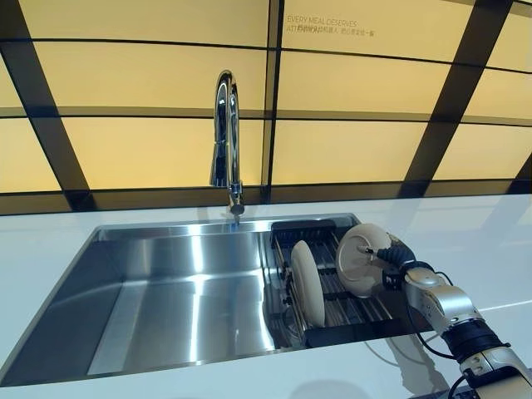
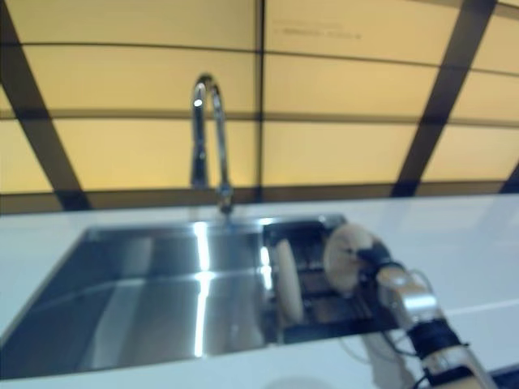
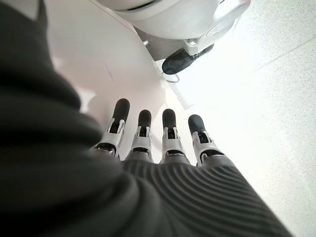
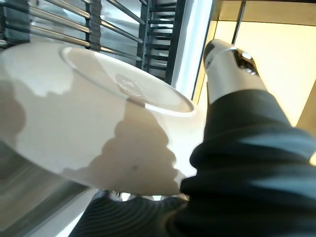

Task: Take plates into dishwasher

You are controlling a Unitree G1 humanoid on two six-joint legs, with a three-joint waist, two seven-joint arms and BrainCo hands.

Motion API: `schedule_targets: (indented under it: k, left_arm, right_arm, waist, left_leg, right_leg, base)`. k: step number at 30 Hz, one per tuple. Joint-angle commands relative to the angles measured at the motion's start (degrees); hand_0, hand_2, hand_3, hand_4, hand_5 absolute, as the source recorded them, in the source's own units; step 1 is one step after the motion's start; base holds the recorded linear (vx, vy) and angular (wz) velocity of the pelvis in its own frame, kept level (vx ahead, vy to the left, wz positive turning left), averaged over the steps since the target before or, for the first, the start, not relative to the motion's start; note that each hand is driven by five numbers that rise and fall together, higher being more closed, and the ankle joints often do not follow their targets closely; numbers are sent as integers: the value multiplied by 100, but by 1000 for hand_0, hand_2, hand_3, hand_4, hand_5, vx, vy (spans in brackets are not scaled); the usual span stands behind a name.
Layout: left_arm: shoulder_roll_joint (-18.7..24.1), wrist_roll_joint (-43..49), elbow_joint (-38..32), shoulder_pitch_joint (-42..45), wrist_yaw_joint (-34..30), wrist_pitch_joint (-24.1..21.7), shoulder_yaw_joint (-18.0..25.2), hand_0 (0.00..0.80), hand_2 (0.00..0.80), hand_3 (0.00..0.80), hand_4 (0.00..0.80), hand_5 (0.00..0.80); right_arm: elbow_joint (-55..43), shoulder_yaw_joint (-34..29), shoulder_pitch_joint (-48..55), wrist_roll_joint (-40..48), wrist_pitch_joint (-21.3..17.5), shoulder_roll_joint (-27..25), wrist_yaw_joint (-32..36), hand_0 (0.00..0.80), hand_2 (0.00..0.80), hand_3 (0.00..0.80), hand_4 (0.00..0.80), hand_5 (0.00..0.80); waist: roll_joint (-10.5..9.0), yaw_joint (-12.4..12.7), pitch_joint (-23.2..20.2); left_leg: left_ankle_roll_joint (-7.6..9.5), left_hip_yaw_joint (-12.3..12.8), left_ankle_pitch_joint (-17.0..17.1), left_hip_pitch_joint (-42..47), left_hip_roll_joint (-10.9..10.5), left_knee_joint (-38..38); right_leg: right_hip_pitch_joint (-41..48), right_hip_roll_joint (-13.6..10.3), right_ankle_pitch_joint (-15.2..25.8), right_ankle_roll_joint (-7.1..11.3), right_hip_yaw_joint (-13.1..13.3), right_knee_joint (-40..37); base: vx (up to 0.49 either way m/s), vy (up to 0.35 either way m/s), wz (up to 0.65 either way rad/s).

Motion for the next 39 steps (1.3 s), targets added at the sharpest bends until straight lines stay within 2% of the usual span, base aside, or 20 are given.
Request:
schedule_targets:
  k: [1, 8, 9, 10, 11, 12, 13, 26, 27, 28, 29, 39]
  left_arm:
    - [21, 180, 224, -356, -33, -72, -314, 0, 0, 0, 0, 0]
    - [50, 193, 225, -342, -27, -73, -304, 0, 0, 0, 0, 0]
    - [49, 189, 219, -335, -20, -71, -310, 0, 0, 0, 0, 0]
    - [56, 190, 219, -330, -20, -73, -309, 0, 0, 0, 0, 0]
    - [60, 200, 214, -321, -22, -72, -303, 0, 0, 0, 0, 0]
    - [63, 201, 207, -317, -23, -63, -306, 0, 0, 0, 0, 0]
    - [60, 185, 203, -316, -14, -54, -320, 0, 0, 0, 0, 0]
    - [71, 159, 178, -294, -28, -82, -322, 0, 0, 0, 0, 0]
    - [71, 157, 188, -303, -25, -83, -316, 0, 0, 0, 0, 0]
    - [70, 150, 194, -305, -17, -80, -320, 0, 0, 0, 0, 0]
    - [66, 152, 192, -307, -13, -73, -318, 0, 0, 0, 0, 0]
    - [92, 180, 183, -314, -30, -77, -299, 0, 0, 0, 0, 0]
  right_arm:
    - [214, -75, -614, 255, -54, -232, 65, 0, 0, 0, 0, 0]
    - [265, -77, -718, 455, 98, -274, 88, 0, 0, 0, 0, 0]
    - [270, -77, -719, 459, 90, -276, 76, 129, 129, 129, 129, 129]
    - [284, -82, -726, 459, 82, -296, 78, 411, 411, 411, 411, 411]
    - [288, -84, -740, 446, 79, -315, 69, 555, 555, 555, 555, 555]
    - [281, -82, -754, 423, 65, -340, 53, 769, 769, 769, 769, 769]
    - [279, -80, -765, 413, 71, -354, 37, 800, 800, 800, 800, 800]
    - [134, -66, -758, 280, 51, -395, -34, 800, 800, 800, 800, 800]
    - [136, -74, -752, 297, 51, -403, -47, 775, 775, 775, 775, 775]
    - [153, -75, -748, 328, 54, -402, -53, 245, 245, 245, 245, 245]
    - [165, -89, -739, 337, 52, -400, -63, 0, 0, 0, 0, 0]
    - [307, -90, -789, 290, 183, -469, 32, 0, 0, 0, 0, 0]
  waist:
    - [-141, 119, -21]
    - [-158, 132, -11]
    - [-159, 133, -7]
    - [-162, 135, -5]
    - [-164, 138, -5]
    - [-171, 138, -6]
    - [-175, 136, -5]
    - [-179, 147, 3]
    - [-181, 145, 6]
    - [-182, 142, 8]
    - [-180, 141, 9]
    - [-178, 140, 17]
  left_leg:
    - [330, 108, -507, 48, -371, 9]
    - [330, 115, -505, 64, -364, 9]
    - [332, 116, -504, 67, -365, 9]
    - [333, 116, -504, 70, -365, 9]
    - [332, 118, -504, 73, -364, 9]
    - [334, 114, -506, 73, -366, 9]
    - [335, 112, -506, 75, -366, 9]
    - [344, 101, -492, 41, -369, 9]
    - [345, 104, -492, 40, -368, 9]
    - [347, 96, -494, 42, -371, 9]
    - [347, 98, -496, 42, -373, 9]
    - [354, 115, -501, 55, -375, 9]
  right_leg:
    - [167, 302, -399, 71, 143, 84]
    - [164, 294, -386, 86, 132, 108]
    - [165, 295, -381, 87, 132, 108]
    - [169, 298, -380, 87, 134, 108]
    - [169, 296, -376, 90, 132, 107]
    - [173, 299, -374, 92, 137, 100]
    - [174, 301, -371, 94, 141, 98]
    - [145, 304, -367, 99, 152, 105]
    - [143, 300, -369, 100, 148, 111]
    - [146, 301, -370, 98, 149, 112]
    - [144, 297, -374, 98, 147, 116]
    - [140, 286, -371, 105, 146, 136]
  base:
    - [0, 0, 0]
    - [0, 0, 0]
    - [0, 0, 0]
    - [0, 0, 0]
    - [0, 0, 0]
    - [0, 0, 0]
    - [0, 0, 0]
    - [0, 0, 0]
    - [0, 0, 0]
    - [0, 0, 0]
    - [0, 0, 0]
    - [0, 0, 0]
